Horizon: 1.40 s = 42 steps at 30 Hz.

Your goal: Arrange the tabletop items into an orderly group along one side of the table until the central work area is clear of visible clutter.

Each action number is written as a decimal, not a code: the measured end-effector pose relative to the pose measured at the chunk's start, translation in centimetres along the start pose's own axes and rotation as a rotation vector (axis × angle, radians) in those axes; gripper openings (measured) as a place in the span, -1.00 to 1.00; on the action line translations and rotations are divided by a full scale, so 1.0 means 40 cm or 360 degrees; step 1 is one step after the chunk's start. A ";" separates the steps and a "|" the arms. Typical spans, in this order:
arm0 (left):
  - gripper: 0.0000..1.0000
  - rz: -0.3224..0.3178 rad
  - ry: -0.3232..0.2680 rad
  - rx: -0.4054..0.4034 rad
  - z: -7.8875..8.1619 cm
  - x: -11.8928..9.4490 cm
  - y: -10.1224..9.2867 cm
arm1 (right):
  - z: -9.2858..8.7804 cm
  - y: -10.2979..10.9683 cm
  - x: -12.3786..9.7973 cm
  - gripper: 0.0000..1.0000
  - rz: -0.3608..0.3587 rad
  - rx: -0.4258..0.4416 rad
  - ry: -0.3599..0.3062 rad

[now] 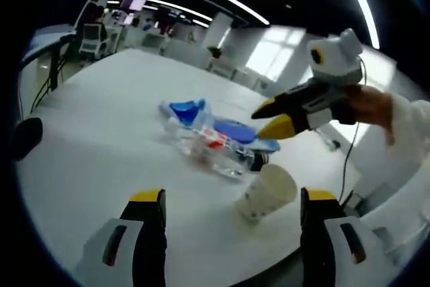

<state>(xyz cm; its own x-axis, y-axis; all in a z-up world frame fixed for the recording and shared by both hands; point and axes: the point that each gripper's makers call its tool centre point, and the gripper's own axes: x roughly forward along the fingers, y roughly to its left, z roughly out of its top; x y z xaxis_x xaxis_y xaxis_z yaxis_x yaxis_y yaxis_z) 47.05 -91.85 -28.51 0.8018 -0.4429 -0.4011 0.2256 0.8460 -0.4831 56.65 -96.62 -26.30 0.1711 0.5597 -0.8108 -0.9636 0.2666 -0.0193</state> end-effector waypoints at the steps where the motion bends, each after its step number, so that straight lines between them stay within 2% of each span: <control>1: 0.56 0.0001 -0.0001 -0.0001 0.000 0.000 0.000 | 0.000 -0.002 0.003 -0.35 0.0001 0.0004 0.0004; 20: 0.55 0.0008 0.0002 -0.0035 -0.003 -0.003 0.007 | -0.024 -0.026 0.095 -0.29 0.0056 0.0017 0.0145; 29: 0.55 0.0009 0.0001 -0.0043 -0.001 -0.005 0.006 | -0.042 -0.041 0.137 -0.28 0.0054 0.0036 0.0208; 32: 0.54 0.0011 0.0004 -0.0044 -0.002 -0.004 0.007 | -0.056 -0.054 0.152 -0.28 0.0011 0.0055 0.0223; 42: 0.53 0.0021 0.0004 -0.0065 -0.003 -0.003 0.013 | -0.065 -0.069 0.186 -0.26 0.0011 0.0077 0.0256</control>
<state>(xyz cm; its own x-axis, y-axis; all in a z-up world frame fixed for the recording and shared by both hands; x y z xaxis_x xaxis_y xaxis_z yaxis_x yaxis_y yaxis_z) 47.01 -91.39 -28.82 0.8033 -0.4324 -0.4096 0.1920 0.8390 -0.5092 60.04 -95.23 -33.80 0.1259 0.4300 -0.8940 -0.9530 0.3028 0.0114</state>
